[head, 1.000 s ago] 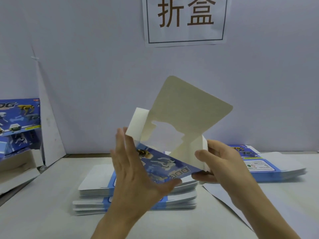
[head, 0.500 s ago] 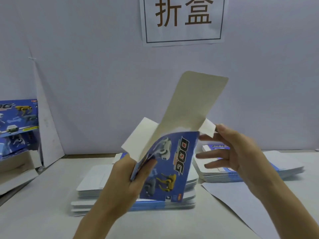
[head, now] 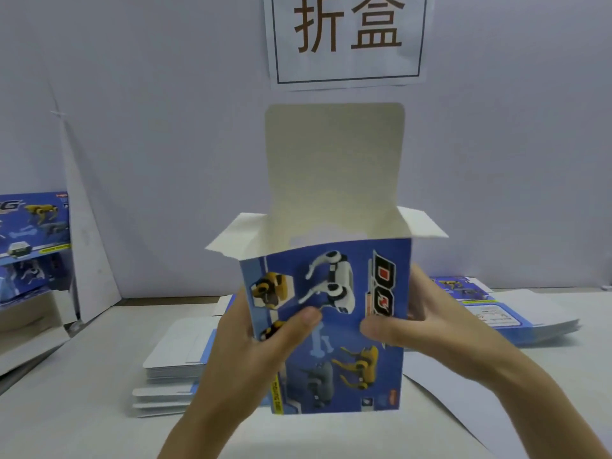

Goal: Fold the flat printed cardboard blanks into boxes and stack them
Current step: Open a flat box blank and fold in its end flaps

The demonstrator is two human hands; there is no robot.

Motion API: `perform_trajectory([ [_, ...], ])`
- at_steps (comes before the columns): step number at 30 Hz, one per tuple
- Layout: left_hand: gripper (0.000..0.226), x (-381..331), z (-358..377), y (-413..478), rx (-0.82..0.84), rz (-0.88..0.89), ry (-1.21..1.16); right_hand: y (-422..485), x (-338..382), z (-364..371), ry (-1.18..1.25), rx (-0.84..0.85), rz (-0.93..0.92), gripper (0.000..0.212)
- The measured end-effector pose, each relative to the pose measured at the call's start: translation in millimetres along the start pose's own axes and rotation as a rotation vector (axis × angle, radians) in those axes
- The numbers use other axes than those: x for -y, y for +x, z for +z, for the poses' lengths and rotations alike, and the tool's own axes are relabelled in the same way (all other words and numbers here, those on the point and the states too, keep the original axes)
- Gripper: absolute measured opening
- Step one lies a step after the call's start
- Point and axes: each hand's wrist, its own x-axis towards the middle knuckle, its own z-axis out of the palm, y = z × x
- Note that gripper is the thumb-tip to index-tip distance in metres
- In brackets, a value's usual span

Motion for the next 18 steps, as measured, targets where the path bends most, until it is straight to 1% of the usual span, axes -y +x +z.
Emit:
perform_trajectory([
  [1,0.041,2,0,0,0.002,-0.004,-0.008,2,1,2,0.009,-0.009,-0.014,0.074],
  [2,0.048,2,0,-1,0.014,-0.023,-0.022,2,1,3,0.032,-0.039,-0.025,0.072],
  [3,0.053,2,-2,-1,0.042,-0.039,-0.038,3,1,2,0.064,-0.072,-0.024,0.074],
  [4,0.053,1,-2,-1,0.074,-0.064,-0.054,4,0,2,0.101,-0.104,-0.018,0.076],
  [6,0.033,2,-2,-1,0.076,-0.117,-0.078,4,0,4,0.141,-0.152,-0.014,0.076],
  [7,0.027,2,-2,-1,0.044,-0.126,-0.070,5,-1,5,0.117,-0.175,-0.004,0.078],
  [9,0.024,4,-1,-1,-0.005,-0.096,-0.011,6,-3,5,0.040,-0.209,0.038,0.087],
  [11,0.032,3,-2,-1,0.024,-0.076,0.046,6,-4,4,0.016,-0.200,0.091,0.098],
  [13,0.032,3,-5,1,0.077,-0.114,0.026,6,-4,4,0.031,-0.173,0.123,0.101],
  [14,0.037,4,-6,1,0.085,-0.128,0.023,5,-4,6,0.027,-0.166,0.129,0.102],
  [18,0.050,9,-11,1,0.015,-0.027,0.127,6,-3,12,-0.079,-0.197,0.154,0.102],
])
